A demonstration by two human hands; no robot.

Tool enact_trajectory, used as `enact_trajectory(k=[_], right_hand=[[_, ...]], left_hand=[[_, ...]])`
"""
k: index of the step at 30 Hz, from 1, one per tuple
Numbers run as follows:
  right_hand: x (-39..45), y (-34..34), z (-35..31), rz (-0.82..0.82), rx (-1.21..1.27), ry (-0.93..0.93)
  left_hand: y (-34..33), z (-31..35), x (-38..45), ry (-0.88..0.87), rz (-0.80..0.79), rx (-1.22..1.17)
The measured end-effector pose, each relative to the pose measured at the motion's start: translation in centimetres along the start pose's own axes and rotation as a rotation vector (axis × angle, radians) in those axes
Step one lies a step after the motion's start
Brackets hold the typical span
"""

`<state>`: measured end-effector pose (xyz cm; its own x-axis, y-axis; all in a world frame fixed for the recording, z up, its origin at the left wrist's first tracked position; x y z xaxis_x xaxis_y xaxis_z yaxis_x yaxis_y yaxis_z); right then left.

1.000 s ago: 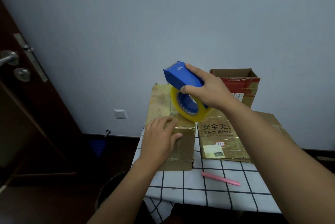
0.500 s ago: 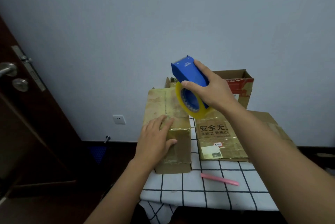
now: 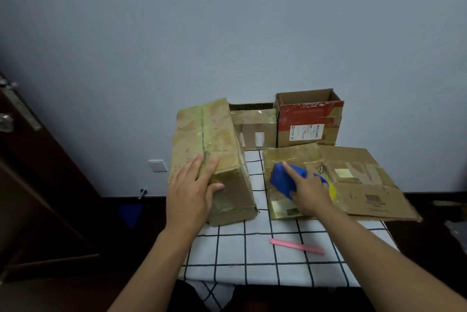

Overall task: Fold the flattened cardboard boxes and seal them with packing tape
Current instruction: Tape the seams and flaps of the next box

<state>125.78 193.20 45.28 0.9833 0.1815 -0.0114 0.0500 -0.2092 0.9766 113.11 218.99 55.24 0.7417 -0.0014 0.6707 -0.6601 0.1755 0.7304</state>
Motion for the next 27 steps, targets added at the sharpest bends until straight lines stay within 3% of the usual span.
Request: enact_trajectory(k=[4,6,8,10,13,15,17,22,24,27], right_hand=[[-0.8,-4.3,0.2,-0.029,-0.128,0.017],[-0.8,-5.2,0.2,-0.126,-0.106,0.005],[-0.5,-4.2,-0.2,-0.235,-0.085,-0.006],[-0.1,-1.1,-1.8,-0.158,-0.018,-0.004],[-0.5,5.8,-6.5,0.027,0.524,0.063],[-1.2,9.7,-10.1,-0.054,0.974,0.092],[-1.5,11.5,-12.9,-0.101,1.103,0.159],[-1.5,10.3,-15.1,0.021,1.029,0.180],[-2.0,9.7,-14.5,0.039,1.082,0.162],[-3.0,8.4,-13.5,0.049,1.136,0.181]], left_hand=[[0.4,0.1,-0.2,-0.032,0.061,0.002],[0.7,0.2,-0.1,-0.049,0.090,-0.006],[1.2,0.4,0.0,-0.071,0.121,-0.005],[1.6,0.6,0.0,-0.119,0.157,0.015],[1.9,0.5,-0.4,-0.198,0.174,0.065],[1.8,0.6,-1.0,-0.187,0.161,0.126],[1.5,0.5,-1.5,-0.126,0.123,0.130],[1.8,-0.2,-2.1,-0.046,0.083,-0.091],[3.0,-0.6,-2.2,0.127,0.086,-0.340],[4.2,-1.8,-1.1,0.521,0.081,-0.653]])
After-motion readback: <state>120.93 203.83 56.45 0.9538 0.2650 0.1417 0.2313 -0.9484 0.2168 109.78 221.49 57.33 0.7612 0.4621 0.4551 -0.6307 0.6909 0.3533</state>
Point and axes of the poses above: each hand's wrist, its own x-axis towards the middle knuckle, its own y-axis out of the back of the hand, z = x × y, the point moved 5 cm from there along x, towards the middle knuckle, and after that the axes turned 4 degrees about z, right-handed, at the moved point
